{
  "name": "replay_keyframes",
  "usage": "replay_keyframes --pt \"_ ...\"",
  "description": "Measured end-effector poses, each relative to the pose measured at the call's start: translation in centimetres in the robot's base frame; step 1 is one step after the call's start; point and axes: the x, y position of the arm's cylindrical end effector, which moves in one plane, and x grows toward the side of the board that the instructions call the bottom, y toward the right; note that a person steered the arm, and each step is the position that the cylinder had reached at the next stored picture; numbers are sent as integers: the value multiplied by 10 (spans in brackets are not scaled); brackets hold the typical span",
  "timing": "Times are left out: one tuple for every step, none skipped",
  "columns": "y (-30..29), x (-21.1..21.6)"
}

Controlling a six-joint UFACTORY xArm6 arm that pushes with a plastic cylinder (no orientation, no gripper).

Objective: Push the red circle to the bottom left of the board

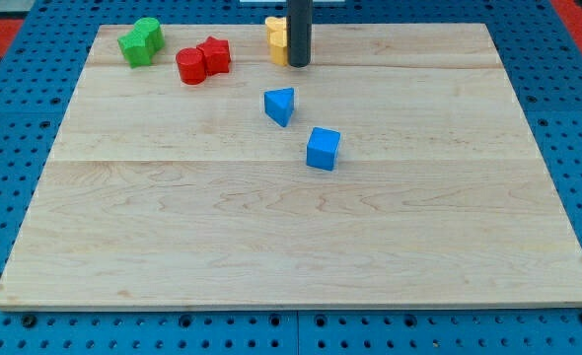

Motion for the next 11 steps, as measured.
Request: replay_keyframes --pt "-41 10" --pt "-62 21" --pt "-94 42" --pt "-88 14" --pt "-76 -33" --pt "-122 -52" --pt "-113 -57" --pt "-100 -70" --pt "-111 -76" --pt "-143 -75" --pt "-177 -61"
